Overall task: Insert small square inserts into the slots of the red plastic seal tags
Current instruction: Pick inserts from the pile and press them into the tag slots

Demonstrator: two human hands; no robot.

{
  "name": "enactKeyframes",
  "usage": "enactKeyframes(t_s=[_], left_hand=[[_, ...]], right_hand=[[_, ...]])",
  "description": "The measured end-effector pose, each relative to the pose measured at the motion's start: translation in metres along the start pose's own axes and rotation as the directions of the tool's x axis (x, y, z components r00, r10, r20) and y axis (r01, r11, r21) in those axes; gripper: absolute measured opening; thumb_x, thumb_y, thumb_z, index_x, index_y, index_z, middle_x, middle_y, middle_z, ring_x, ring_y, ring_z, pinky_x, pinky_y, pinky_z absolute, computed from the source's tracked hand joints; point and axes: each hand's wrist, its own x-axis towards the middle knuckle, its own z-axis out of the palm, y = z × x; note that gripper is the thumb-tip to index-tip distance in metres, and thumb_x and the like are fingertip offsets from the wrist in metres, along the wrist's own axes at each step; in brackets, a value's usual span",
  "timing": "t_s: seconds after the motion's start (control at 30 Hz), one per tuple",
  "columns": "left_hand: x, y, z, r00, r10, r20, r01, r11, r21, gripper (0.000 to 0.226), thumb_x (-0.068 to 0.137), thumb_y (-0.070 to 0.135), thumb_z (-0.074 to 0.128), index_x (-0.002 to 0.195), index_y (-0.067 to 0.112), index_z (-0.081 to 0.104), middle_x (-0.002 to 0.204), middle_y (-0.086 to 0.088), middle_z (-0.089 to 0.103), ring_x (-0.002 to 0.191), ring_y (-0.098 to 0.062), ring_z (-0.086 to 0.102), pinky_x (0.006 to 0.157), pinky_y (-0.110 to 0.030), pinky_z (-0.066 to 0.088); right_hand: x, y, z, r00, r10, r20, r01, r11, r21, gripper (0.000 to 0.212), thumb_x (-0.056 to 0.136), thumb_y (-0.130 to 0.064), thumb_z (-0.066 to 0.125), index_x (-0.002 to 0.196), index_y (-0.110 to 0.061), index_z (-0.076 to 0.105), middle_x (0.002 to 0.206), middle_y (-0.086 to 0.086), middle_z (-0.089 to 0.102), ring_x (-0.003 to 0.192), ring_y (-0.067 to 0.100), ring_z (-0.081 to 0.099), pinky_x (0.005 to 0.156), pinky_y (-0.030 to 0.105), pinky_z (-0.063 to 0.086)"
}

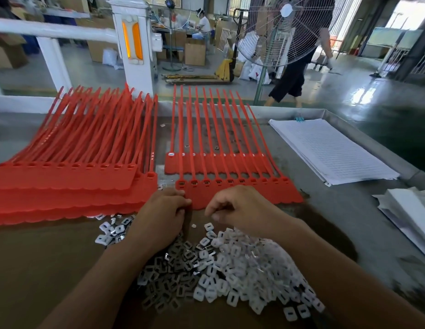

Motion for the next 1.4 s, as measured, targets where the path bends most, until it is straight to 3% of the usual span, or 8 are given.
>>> enactKeyframes(t_s=[0.23,0.37,0.5,0.6,0.77,0.9,1.07,1.4], left_hand=[[-0.001,0.002,0.0,1.0,-0.017,0.003,0.017,1.0,-0.021,0.033,0.09,0.011,0.048,0.121,0.019,0.059,0.136,0.007,0.045,0.127,-0.01,0.034,0.101,-0.016,0.019],[-0.001,0.003,0.0,1.0,-0.018,0.005,0.018,1.0,-0.024,0.033,0.09,0.01,0.049,0.12,0.019,0.059,0.136,0.007,0.046,0.127,-0.01,0.034,0.101,-0.015,0.018],[-0.001,0.003,0.0,1.0,-0.025,0.0,0.025,0.999,-0.026,0.033,0.09,0.011,0.049,0.12,0.019,0.059,0.136,0.008,0.045,0.127,-0.009,0.033,0.099,-0.013,0.017],[-0.001,0.003,0.001,1.0,-0.016,-0.006,0.016,1.0,-0.023,0.032,0.09,0.01,0.049,0.119,0.019,0.06,0.135,0.007,0.047,0.126,-0.009,0.035,0.096,-0.011,0.016],[-0.002,0.004,-0.001,1.0,-0.002,-0.017,0.002,1.0,-0.017,0.031,0.09,0.01,0.049,0.118,0.017,0.061,0.133,0.005,0.049,0.124,-0.011,0.038,0.09,-0.011,0.02],[-0.002,0.005,-0.002,1.0,0.004,-0.008,-0.004,1.0,-0.014,0.031,0.091,0.011,0.048,0.118,0.017,0.061,0.133,0.005,0.048,0.123,-0.011,0.038,0.09,-0.011,0.021],[-0.002,0.004,-0.002,1.0,-0.011,0.003,0.011,1.0,-0.021,0.031,0.091,0.011,0.048,0.119,0.018,0.06,0.134,0.005,0.048,0.125,-0.011,0.036,0.095,-0.013,0.02],[0.0,0.004,0.0,1.0,-0.028,0.004,0.028,0.999,-0.023,0.032,0.09,0.012,0.05,0.118,0.02,0.061,0.133,0.006,0.048,0.125,-0.01,0.037,0.104,-0.021,0.023]], right_hand=[[0.007,0.046,-0.027,0.947,0.169,-0.274,-0.175,0.985,0.002,0.015,0.084,-0.015,0.064,0.073,-0.026,0.063,0.075,-0.016,0.062,0.07,-0.007,0.055,0.06,0.006,0.039],[0.019,0.077,-0.037,0.894,0.236,-0.38,-0.238,0.97,0.042,0.028,0.083,-0.005,0.061,0.063,-0.026,0.058,0.068,-0.013,0.059,0.073,0.008,0.056,0.075,0.029,0.045],[0.027,0.096,-0.038,0.844,0.31,-0.438,-0.312,0.947,0.069,0.033,0.085,-0.005,0.053,0.06,-0.026,0.052,0.063,-0.011,0.057,0.064,0.008,0.054,0.073,0.035,0.047],[0.028,0.102,-0.035,0.817,0.357,-0.453,-0.31,0.934,0.177,0.029,0.086,-0.002,0.052,0.067,-0.024,0.05,0.069,-0.003,0.06,0.069,0.017,0.059,0.075,0.038,0.05],[0.025,0.1,-0.035,0.834,0.351,-0.425,-0.279,0.934,0.225,0.023,0.082,-0.001,0.061,0.073,-0.021,0.06,0.065,-0.005,0.063,0.061,0.009,0.06,0.068,0.03,0.049],[0.025,0.098,-0.039,0.829,0.361,-0.427,-0.322,0.933,0.163,0.021,0.08,-0.007,0.066,0.067,-0.023,0.059,0.068,-0.006,0.062,0.068,0.012,0.059,0.07,0.026,0.046],[0.027,0.1,-0.039,0.844,0.353,-0.404,-0.342,0.934,0.102,0.014,0.084,-0.008,0.063,0.078,-0.021,0.063,0.078,-0.006,0.059,0.075,0.007,0.052,0.066,0.019,0.034],[0.036,0.105,-0.04,0.883,0.322,-0.342,-0.366,0.928,-0.071,0.019,0.08,-0.006,0.061,0.066,-0.017,0.067,0.071,-0.013,0.058,0.068,0.0,0.051,0.069,0.02,0.036]])
